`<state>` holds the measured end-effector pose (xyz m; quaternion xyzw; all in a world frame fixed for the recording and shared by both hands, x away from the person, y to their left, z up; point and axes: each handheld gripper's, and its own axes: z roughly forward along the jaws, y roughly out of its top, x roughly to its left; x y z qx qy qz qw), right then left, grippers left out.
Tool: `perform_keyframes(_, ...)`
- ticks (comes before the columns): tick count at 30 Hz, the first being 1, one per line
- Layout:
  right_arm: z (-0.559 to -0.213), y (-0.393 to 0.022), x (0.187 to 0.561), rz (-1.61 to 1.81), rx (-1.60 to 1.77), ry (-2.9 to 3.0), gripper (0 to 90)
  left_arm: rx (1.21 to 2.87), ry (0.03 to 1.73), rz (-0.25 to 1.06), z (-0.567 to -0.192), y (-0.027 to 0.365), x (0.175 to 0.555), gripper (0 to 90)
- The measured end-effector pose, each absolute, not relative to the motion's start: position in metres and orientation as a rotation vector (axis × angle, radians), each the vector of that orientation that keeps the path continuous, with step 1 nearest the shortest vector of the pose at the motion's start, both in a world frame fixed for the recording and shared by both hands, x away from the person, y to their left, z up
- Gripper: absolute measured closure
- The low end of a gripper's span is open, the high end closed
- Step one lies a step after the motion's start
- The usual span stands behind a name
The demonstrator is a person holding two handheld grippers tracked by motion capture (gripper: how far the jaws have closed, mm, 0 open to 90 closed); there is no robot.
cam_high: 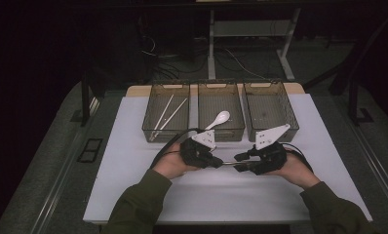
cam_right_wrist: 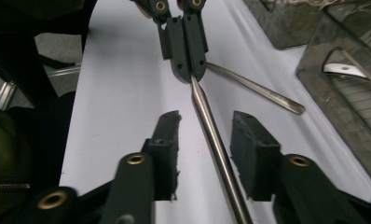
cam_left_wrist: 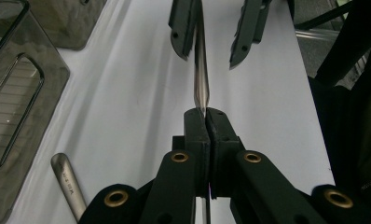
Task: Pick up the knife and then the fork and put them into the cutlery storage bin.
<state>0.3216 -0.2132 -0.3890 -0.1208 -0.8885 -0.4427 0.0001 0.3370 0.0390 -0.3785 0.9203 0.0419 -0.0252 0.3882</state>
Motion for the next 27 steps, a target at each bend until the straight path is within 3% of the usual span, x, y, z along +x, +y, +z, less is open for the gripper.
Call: perform_keyframes(27, -0.400, -0.206, 0.326, -1.250, -0.230, -2.898, 77.4, 2.358, 0.052, -0.074, -0.380, 0.037, 0.335, 87.9)
